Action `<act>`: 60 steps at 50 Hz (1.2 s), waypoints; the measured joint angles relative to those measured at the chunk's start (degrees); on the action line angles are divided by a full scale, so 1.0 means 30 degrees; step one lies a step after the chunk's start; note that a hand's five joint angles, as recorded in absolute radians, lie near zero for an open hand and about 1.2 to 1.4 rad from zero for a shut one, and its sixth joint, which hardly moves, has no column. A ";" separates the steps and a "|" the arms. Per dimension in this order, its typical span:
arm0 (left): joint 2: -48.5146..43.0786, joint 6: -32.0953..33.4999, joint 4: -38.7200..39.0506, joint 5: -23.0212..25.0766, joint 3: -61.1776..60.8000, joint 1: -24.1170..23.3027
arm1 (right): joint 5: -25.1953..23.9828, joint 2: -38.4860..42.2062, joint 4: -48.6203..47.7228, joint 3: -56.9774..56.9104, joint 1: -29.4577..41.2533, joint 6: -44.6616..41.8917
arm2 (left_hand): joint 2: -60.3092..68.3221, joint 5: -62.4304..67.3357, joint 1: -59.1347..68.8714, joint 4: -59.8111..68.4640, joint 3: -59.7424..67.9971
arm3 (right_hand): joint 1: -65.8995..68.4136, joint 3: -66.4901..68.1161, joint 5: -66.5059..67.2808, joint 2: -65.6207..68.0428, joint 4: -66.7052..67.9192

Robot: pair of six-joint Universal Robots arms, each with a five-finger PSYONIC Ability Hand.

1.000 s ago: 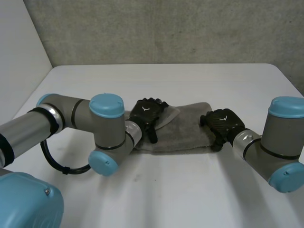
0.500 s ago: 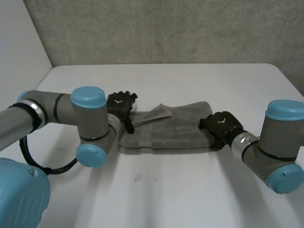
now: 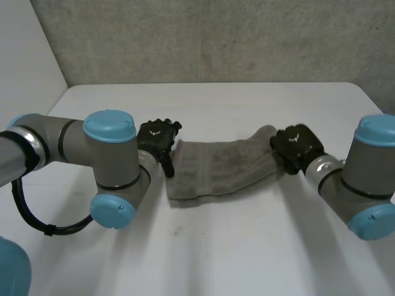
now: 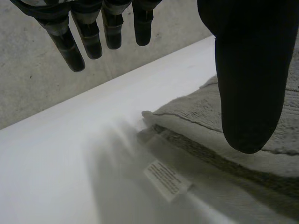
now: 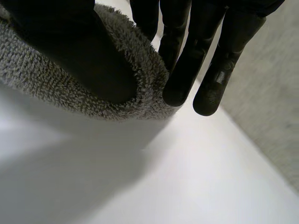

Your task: Fold the towel.

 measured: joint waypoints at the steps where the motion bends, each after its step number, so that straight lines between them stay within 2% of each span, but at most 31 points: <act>1: 0.0101 -0.0027 0.0001 0.0005 -0.0085 -0.0002 | -0.0002 -0.0099 0.0043 -0.0238 0.0112 -0.0380 | -0.0018 0.0000 -0.0026 -0.0005 -0.0041 | 0.0046 0.0005 0.0000 0.0002 0.0006; 4: 0.0444 -0.0081 -0.0003 -0.0007 -0.0428 0.0050 | -0.0039 -0.0217 0.0210 -0.1098 0.0709 -0.1505 | -0.0064 0.0000 -0.0070 -0.0067 -0.0073 | 0.0055 0.0009 0.0002 0.0000 0.0014; 10: 0.1693 -0.0107 0.0212 -0.0090 -0.1867 0.0644 | -0.0621 0.0993 0.1195 -0.4359 0.3584 -0.3580 | -0.0209 0.0000 -0.0195 -0.0180 -0.0235 | 0.0061 0.0011 0.0015 0.0000 0.0017; 12: 0.2459 -0.0099 0.0529 -0.0111 -0.2819 0.1250 | -0.1305 0.2262 0.2358 -0.6308 0.5202 -0.4183 | -0.0209 0.0000 -0.0195 -0.0180 -0.0235 | 0.0148 0.0011 0.0018 0.0000 0.0017; 19: 0.4338 -0.0053 0.1573 -0.0009 -0.5133 0.2932 | -0.3105 0.6053 0.6365 -1.0646 0.8350 -0.5724 | -0.0214 0.0000 -0.0195 -0.0188 -0.0235 | 0.0201 0.0011 0.0020 0.0002 0.0018; 23: 0.4738 -0.0038 0.1775 0.0034 -0.5570 0.3271 | -0.3354 0.6840 0.7352 -1.1572 0.8829 -0.6131 | -0.0215 0.0000 -0.0195 -0.0188 -0.0235 | 0.0211 0.0011 0.0101 0.0000 0.0020; 24: 0.4966 -0.0024 0.1870 0.0061 -0.5769 0.3436 | -0.3387 0.7031 0.7784 -1.2043 0.8940 -0.6036 | -0.0230 0.0000 -0.0197 -0.0214 -0.0237 | -0.0281 -0.0566 -0.0060 -0.0093 -0.0606; 25: 0.5007 -0.0020 0.1884 0.0067 -0.5793 0.3464 | -0.3376 0.7006 0.7838 -1.2124 0.8933 -0.5902 | -0.0230 0.0000 -0.0197 -0.0214 -0.0237 | -0.2565 -0.2541 -0.1973 -0.2176 -0.2576; 26: 0.5065 -0.0015 0.1903 0.0075 -0.5792 0.3492 | -0.3353 0.6916 0.7859 -1.2185 0.8894 -0.5645 | -0.0238 0.0000 -0.0240 -0.0224 -0.0238 | -0.3928 -0.4158 -0.3078 -0.3468 -0.3746; 27: 0.5087 -0.0011 0.1905 0.0080 -0.5767 0.3491 | -0.3294 0.6647 0.7804 -1.2212 0.8744 -0.4979 | -0.0273 0.0000 -0.0262 -0.0262 -0.0299 | -0.7743 -0.7392 -0.6430 -0.6833 -0.7414; 28: 0.5103 -0.0008 0.1903 0.0111 -0.5659 0.3451 | -0.3211 0.6207 0.7655 -1.2109 0.8430 -0.3876 | -0.0317 0.0000 -0.0290 -0.0279 -0.0320 | -1.2503 -1.2004 -1.0723 -1.1994 -1.2030; 30: 0.5099 -0.0012 0.1901 0.0190 -0.5409 0.3349 | -0.3112 0.5342 0.7325 -1.1746 0.7735 -0.1684 | -0.0325 0.0000 -0.0327 -0.0290 -0.0322 | -1.8149 -1.7371 -1.5944 -1.7243 -1.7371; 32: 0.5080 -0.0048 0.1888 0.0313 -0.5114 0.3207 | -0.3052 0.4633 0.7060 -1.1334 0.7095 0.0150 | -0.0336 0.0000 -0.0328 -0.0311 -0.0339 | -2.1397 -1.8845 -1.8023 -1.8166 -1.8799; 33: 0.5060 -0.0107 0.1876 0.0420 -0.4900 0.3083 | -0.3018 0.3909 0.6790 -1.0817 0.6423 0.2036 | -0.0346 0.0000 -0.0328 -0.0316 -0.0346 | -2.1831 -1.9428 -1.8438 -1.8786 -1.9369; 34: 0.5060 -0.0107 0.1876 0.0420 -0.4900 0.3083 | -0.3018 0.3909 0.6790 -1.0817 0.6423 0.2036 | -0.0346 0.0000 -0.0328 -0.0316 -0.0346 | -2.1831 -1.9428 -1.8438 -1.8786 -1.9369; 36: 0.4973 -0.0364 0.1849 0.0712 -0.4368 0.2710 | -0.2964 0.2881 0.6408 -0.9937 0.5386 0.4828 | -0.0352 0.0000 -0.0328 -0.0323 -0.0346 | -2.2123 -1.9698 -1.8674 -1.9022 -1.9617; 37: 0.4973 -0.0364 0.1849 0.0712 -0.4368 0.2710 | -0.2964 0.2881 0.6408 -0.9937 0.5386 0.4828 | -0.0352 0.0000 -0.0328 -0.0323 -0.0346 | -2.2123 -1.9698 -1.8674 -1.9022 -1.9617; 38: 0.4865 -0.0809 0.1790 0.1010 -0.3766 0.2236 | -0.2906 0.2075 0.6109 -0.9100 0.4428 0.7345 | -0.0352 0.0000 -0.0328 -0.0323 -0.0346 | -2.2338 -1.9860 -1.8789 -1.9208 -1.9805; 40: 0.4720 -0.1396 0.1719 0.1254 -0.3200 0.1770 | -0.2869 0.1597 0.5953 -0.8502 0.3694 0.9279 | -0.0352 0.0000 -0.0328 -0.0323 -0.0346 | -2.2463 -1.9980 -1.8827 -1.9324 -1.9907; 43: 0.4479 -0.2167 0.1617 0.1423 -0.2631 0.1257 | -0.2846 0.1469 0.5899 -0.8163 0.3168 1.0747 | -0.0349 0.0000 -0.0327 -0.0323 -0.0345 | -2.2491 -2.0011 -1.8857 -1.9326 -1.9915; 48: 0.3836 -0.3048 0.1264 0.1482 -0.1830 0.0485 | -0.2843 0.1905 0.6032 -0.8283 0.2969 1.1701 | -0.0304 0.0000 -0.0278 -0.0285 -0.0301 | -2.2535 -2.0028 -1.8899 -1.9326 -1.9967; 56: 0.1358 -0.3441 -0.1049 0.1300 -0.0001 -0.0595 | -0.2600 0.3834 0.7940 -1.0152 0.3445 1.2030 | -0.0168 0.0000 -0.0192 -0.0189 -0.0211 | -2.2539 -2.0034 -1.8906 -1.9326 -1.9968; 60: 0.0359 -0.3376 -0.2255 0.1062 0.0302 -0.0718 | -0.1655 0.5094 0.8900 -1.1243 0.3929 1.1896 | -0.0166 0.0000 -0.0191 -0.0189 -0.0177 | -2.2541 -2.0034 -1.8906 -1.9326 -1.9968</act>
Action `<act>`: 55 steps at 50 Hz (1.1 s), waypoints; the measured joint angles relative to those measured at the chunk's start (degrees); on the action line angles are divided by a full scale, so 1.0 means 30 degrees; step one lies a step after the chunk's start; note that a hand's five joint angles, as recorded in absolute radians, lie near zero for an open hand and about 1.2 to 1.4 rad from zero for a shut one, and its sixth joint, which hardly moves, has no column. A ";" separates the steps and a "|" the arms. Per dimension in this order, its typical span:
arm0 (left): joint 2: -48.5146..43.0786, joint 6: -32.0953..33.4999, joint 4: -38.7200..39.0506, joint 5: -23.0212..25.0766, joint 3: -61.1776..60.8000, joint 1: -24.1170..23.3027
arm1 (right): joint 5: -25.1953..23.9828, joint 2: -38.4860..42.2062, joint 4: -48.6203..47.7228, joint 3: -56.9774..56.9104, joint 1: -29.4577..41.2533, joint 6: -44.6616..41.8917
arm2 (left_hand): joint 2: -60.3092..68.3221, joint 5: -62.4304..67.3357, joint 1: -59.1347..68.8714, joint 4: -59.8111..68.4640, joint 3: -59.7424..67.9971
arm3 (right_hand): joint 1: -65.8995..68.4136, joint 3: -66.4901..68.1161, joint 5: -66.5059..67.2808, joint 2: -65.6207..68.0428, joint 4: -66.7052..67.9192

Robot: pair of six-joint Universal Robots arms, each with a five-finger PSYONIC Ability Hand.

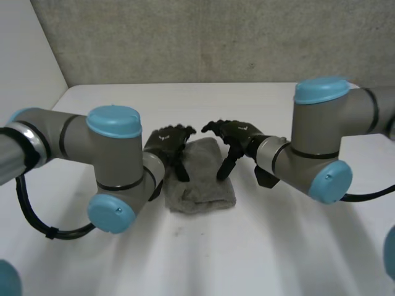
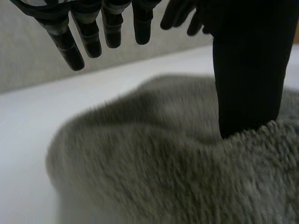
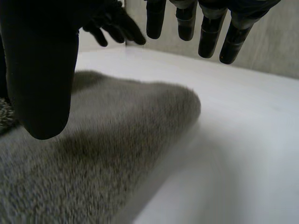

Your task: Fold the towel.

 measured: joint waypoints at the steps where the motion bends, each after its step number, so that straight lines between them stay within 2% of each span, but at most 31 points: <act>1: -0.0086 0.0017 -0.0113 -0.0075 -0.0014 -0.0003 | 0.0157 0.0187 0.0079 -0.0142 0.0080 -0.0064 | 0.0000 0.0000 -0.0002 0.0000 0.0000 | 0.0000 0.0000 0.0000 0.0000 0.0000; 11: -0.0254 0.0489 -0.0458 -0.1454 -0.1280 0.0215 | 0.1289 0.2033 0.0296 -0.1194 0.0917 -0.2862 | -0.0014 0.0000 -0.0012 -0.0002 -0.0014 | 0.0000 0.0000 -0.0003 0.0000 -0.0002; 17: -0.0180 0.1640 -0.0258 -0.1524 -0.1920 0.0328 | 0.1491 0.2522 0.0273 -0.1323 0.0988 -0.4433 | -0.0049 0.0000 -0.0066 -0.0047 -0.0044 | -0.0027 0.0000 -0.0005 -0.0073 -0.0002; 23: 0.0057 0.2617 -0.0070 -0.1413 -0.2048 0.0250 | 0.1642 0.2214 0.0302 -0.1302 0.0975 -0.4846 | -0.0078 0.0000 -0.0093 -0.0055 -0.0072 | -0.0035 0.0000 -0.0005 -0.0073 -0.0002; 33: 0.2845 0.2734 0.0000 -0.1296 -0.1450 0.0110 | 0.2088 -0.1360 0.0091 -0.1291 0.0690 -0.4346 | -0.0180 0.0000 -0.0154 -0.0139 -0.0171 | -0.0035 0.0000 -0.0012 -0.0073 -0.0002; 36: 0.5003 0.2676 -0.0052 -0.1293 -0.1214 0.0393 | 0.3099 -0.3449 0.0039 -0.1121 0.0142 -0.3905 | -0.0200 0.0000 -0.0156 -0.0140 -0.0171 | -0.0035 0.0000 -0.0014 -0.0073 -0.0002; 43: 0.9190 0.2584 -0.0569 -0.1332 -0.2015 0.2528 | 0.6226 -0.6858 -0.0144 0.0419 -0.1104 -0.3510 | -0.0209 0.0000 -0.0156 -0.0153 -0.0171 | -0.0035 0.0000 -0.0015 -0.0073 0.0000; 46: 1.0610 0.2487 -0.0904 -0.1254 -0.2999 0.3280 | 0.7021 -0.8122 -0.0441 0.1574 -0.1379 -0.3497 | -0.0209 0.0000 -0.0156 -0.0153 -0.0172 | -0.0035 0.0000 -0.0015 -0.0073 -0.0002; 55: 1.2682 0.1557 -0.1226 -0.0404 -0.5721 0.3818 | 0.7388 -1.1142 -0.2085 0.5290 -0.1683 -0.3563 | -0.0211 0.0000 -0.0156 -0.0153 -0.0172 | -0.0035 0.0000 -0.0021 -0.0073 -0.0002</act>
